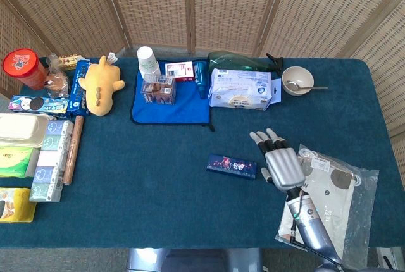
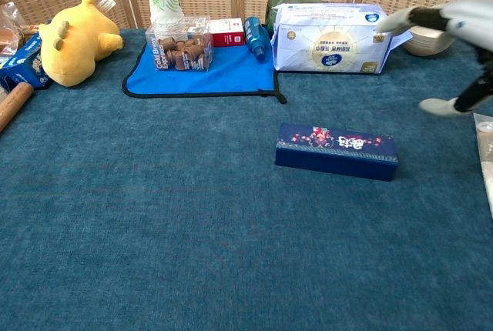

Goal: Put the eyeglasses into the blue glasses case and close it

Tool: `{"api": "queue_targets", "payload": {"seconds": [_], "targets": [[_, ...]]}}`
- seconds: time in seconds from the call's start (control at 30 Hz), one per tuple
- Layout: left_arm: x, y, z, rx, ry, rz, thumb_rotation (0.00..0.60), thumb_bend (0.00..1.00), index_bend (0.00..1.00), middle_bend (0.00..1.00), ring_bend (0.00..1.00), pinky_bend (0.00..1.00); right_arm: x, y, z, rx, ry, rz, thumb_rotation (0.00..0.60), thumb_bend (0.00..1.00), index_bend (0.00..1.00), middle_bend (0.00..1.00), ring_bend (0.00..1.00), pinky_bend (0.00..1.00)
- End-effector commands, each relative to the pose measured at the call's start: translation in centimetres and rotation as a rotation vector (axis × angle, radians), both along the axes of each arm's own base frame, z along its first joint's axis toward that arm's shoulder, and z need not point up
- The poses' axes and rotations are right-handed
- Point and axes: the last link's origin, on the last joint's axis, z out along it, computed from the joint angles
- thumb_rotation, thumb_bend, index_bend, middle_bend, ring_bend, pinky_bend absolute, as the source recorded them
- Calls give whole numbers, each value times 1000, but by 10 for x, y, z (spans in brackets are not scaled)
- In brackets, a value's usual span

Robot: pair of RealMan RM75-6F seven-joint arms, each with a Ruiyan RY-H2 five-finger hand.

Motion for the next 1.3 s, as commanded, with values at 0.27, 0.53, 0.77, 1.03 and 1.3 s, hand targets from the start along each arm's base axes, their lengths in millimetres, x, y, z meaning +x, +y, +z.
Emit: {"api": "queue_targets", "payload": {"seconds": [0.27, 0.53, 0.77, 1.03, 1.3], "targets": [[-13, 0, 4, -37, 41, 122, 600, 293, 175, 132, 0, 0, -62, 42, 31, -228, 25, -63, 600, 286, 261, 240, 136, 236], [-22, -11, 6, -53, 57, 214, 600, 293, 176, 134, 0, 0, -100, 82, 45, -332, 35, -151, 600, 286, 331, 282, 164, 236], [-20, -22, 1, -71, 82, 244, 600, 293, 177, 141, 0, 0, -121, 116, 52, -362, 37, -216, 600, 287, 357, 287, 176, 236], [-3, -21, -3, -66, 78, 179, 600, 293, 177, 140, 0, 0, -123, 127, 62, -351, 29, -196, 600, 287, 356, 286, 176, 234], [6, -20, -2, -64, 73, 152, 600, 293, 177, 141, 0, 0, -122, 129, 65, -316, 27, -192, 600, 286, 355, 279, 176, 234]]}}
